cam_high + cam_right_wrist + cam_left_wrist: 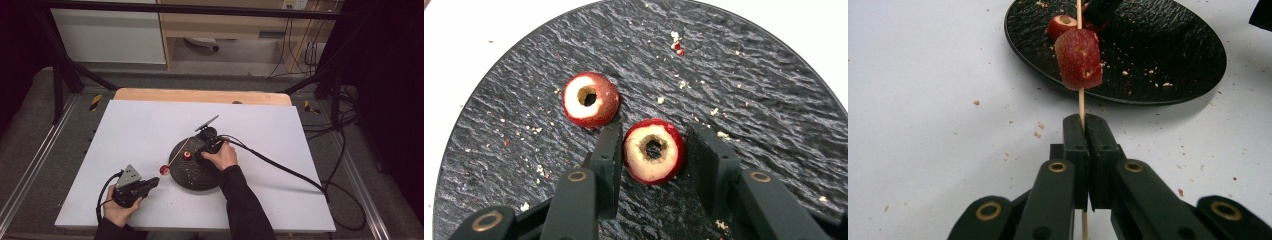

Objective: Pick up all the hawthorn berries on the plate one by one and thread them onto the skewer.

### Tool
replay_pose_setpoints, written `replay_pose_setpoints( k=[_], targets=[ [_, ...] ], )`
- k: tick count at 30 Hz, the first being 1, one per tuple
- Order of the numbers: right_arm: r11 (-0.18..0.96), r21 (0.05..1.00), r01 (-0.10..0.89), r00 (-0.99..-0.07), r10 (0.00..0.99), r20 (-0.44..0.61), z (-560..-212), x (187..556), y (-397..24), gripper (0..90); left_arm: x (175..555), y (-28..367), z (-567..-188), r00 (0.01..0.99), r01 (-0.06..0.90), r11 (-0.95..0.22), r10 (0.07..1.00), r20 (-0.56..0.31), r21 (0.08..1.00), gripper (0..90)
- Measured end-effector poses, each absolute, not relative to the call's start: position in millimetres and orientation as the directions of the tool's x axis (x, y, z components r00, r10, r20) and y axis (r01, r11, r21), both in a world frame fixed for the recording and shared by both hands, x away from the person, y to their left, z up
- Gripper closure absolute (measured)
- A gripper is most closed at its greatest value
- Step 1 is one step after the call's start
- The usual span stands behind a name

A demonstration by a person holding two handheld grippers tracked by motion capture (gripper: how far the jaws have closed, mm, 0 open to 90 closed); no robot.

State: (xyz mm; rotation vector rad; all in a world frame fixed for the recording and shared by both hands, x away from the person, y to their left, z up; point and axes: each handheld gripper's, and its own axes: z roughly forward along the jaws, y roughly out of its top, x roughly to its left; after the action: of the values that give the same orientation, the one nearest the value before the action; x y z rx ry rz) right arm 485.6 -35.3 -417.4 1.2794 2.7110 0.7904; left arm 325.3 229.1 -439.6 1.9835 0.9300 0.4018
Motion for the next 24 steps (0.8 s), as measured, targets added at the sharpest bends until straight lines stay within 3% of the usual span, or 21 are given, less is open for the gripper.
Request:
replay_pose_setpoints(
  k=[24],
  targets=[
    [0.475,0.524,0.707,-0.642,0.741,0.194,-386.4,465.8,-46.5,61.2,323.2,227.2,-438.6,0.67,0.445,-0.332,0.739,-0.064,0.832,88.1]
  ],
)
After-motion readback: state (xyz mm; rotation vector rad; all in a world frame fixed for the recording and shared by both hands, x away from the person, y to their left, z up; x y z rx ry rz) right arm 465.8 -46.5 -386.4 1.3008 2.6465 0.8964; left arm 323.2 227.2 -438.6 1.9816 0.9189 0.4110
